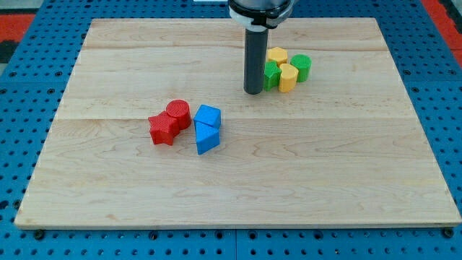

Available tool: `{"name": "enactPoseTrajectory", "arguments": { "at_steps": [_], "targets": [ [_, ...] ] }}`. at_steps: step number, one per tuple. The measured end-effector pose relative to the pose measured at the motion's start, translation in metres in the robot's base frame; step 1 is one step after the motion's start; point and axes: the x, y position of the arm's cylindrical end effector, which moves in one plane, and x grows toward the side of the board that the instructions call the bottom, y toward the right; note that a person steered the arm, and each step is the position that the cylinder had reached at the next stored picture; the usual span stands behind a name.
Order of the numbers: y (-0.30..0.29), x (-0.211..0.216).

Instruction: Place your hand at the center right of the board

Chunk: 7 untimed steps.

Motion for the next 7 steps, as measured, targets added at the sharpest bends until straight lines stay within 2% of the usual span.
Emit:
{"name": "enactPoseTrajectory", "arguments": {
  "at_steps": [2,3,4,5,7],
  "targets": [
    [-0.001,0.0],
    [0.008,0.037],
    [0.008,0.053],
    [0.015,0.037],
    [0.016,0.037]
  ]
}}
